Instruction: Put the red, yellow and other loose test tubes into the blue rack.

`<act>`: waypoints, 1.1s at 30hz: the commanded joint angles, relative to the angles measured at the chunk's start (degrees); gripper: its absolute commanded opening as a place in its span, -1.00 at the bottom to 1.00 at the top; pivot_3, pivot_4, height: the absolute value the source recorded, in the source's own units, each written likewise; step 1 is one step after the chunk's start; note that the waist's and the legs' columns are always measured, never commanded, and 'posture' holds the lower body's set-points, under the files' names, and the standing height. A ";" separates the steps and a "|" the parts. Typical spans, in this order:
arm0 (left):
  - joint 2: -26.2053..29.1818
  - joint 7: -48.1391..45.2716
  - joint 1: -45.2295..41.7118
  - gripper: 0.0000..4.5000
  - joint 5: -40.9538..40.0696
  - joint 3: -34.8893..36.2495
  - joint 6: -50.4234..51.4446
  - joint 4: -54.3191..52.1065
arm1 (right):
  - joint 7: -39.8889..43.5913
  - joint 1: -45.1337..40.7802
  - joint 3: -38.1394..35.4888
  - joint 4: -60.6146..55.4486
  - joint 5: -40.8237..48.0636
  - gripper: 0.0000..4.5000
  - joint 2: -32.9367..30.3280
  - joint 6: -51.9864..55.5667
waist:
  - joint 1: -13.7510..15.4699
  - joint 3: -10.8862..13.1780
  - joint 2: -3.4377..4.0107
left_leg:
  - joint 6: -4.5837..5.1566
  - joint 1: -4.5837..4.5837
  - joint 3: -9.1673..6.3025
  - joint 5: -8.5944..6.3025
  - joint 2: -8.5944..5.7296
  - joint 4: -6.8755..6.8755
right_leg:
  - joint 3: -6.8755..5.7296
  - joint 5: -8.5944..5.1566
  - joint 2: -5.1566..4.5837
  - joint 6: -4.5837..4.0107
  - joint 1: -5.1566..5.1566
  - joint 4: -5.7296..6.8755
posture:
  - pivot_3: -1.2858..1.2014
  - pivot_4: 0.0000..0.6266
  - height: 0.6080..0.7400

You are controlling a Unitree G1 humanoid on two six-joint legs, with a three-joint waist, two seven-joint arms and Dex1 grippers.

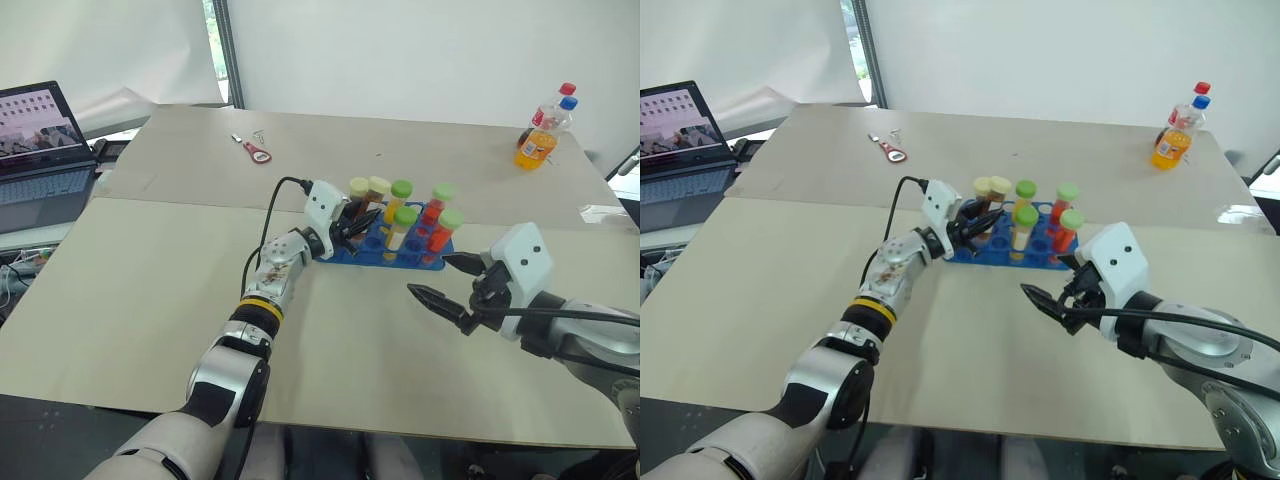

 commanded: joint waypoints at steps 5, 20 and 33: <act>-1.06 2.16 4.20 -0.62 1.28 -0.61 -2.59 -3.72 | -3.51 -1.84 -0.86 -1.30 0.22 0.79 1.52 0.37 | -0.05 0.00 0.01 | 0.00 0.00 -0.06 0.00 0.00 0.00 | 0.00 0.00 0.01 0.00 0.00 0.01 | 0.03 -0.52 0.03; 6.89 -2.63 13.56 0.99 2.23 -3.95 3.09 -20.26 | -0.75 -0.92 -3.46 0.63 0.09 0.79 1.80 -3.14 | -0.13 -0.01 0.03 | 0.00 -0.01 -0.16 0.00 0.02 -0.01 | 0.00 0.00 0.02 0.00 -0.03 0.01 | 0.03 -0.52 0.03; 41.40 -21.52 21.09 1.00 -4.75 0.39 30.42 -48.94 | 23.16 0.82 -9.19 16.22 -8.67 0.90 -12.59 -17.41 | -0.68 -0.02 0.07 | -0.01 0.19 -0.19 0.00 0.04 -0.17 | 0.00 -0.01 0.02 0.00 0.04 0.00 | 0.03 -0.52 0.03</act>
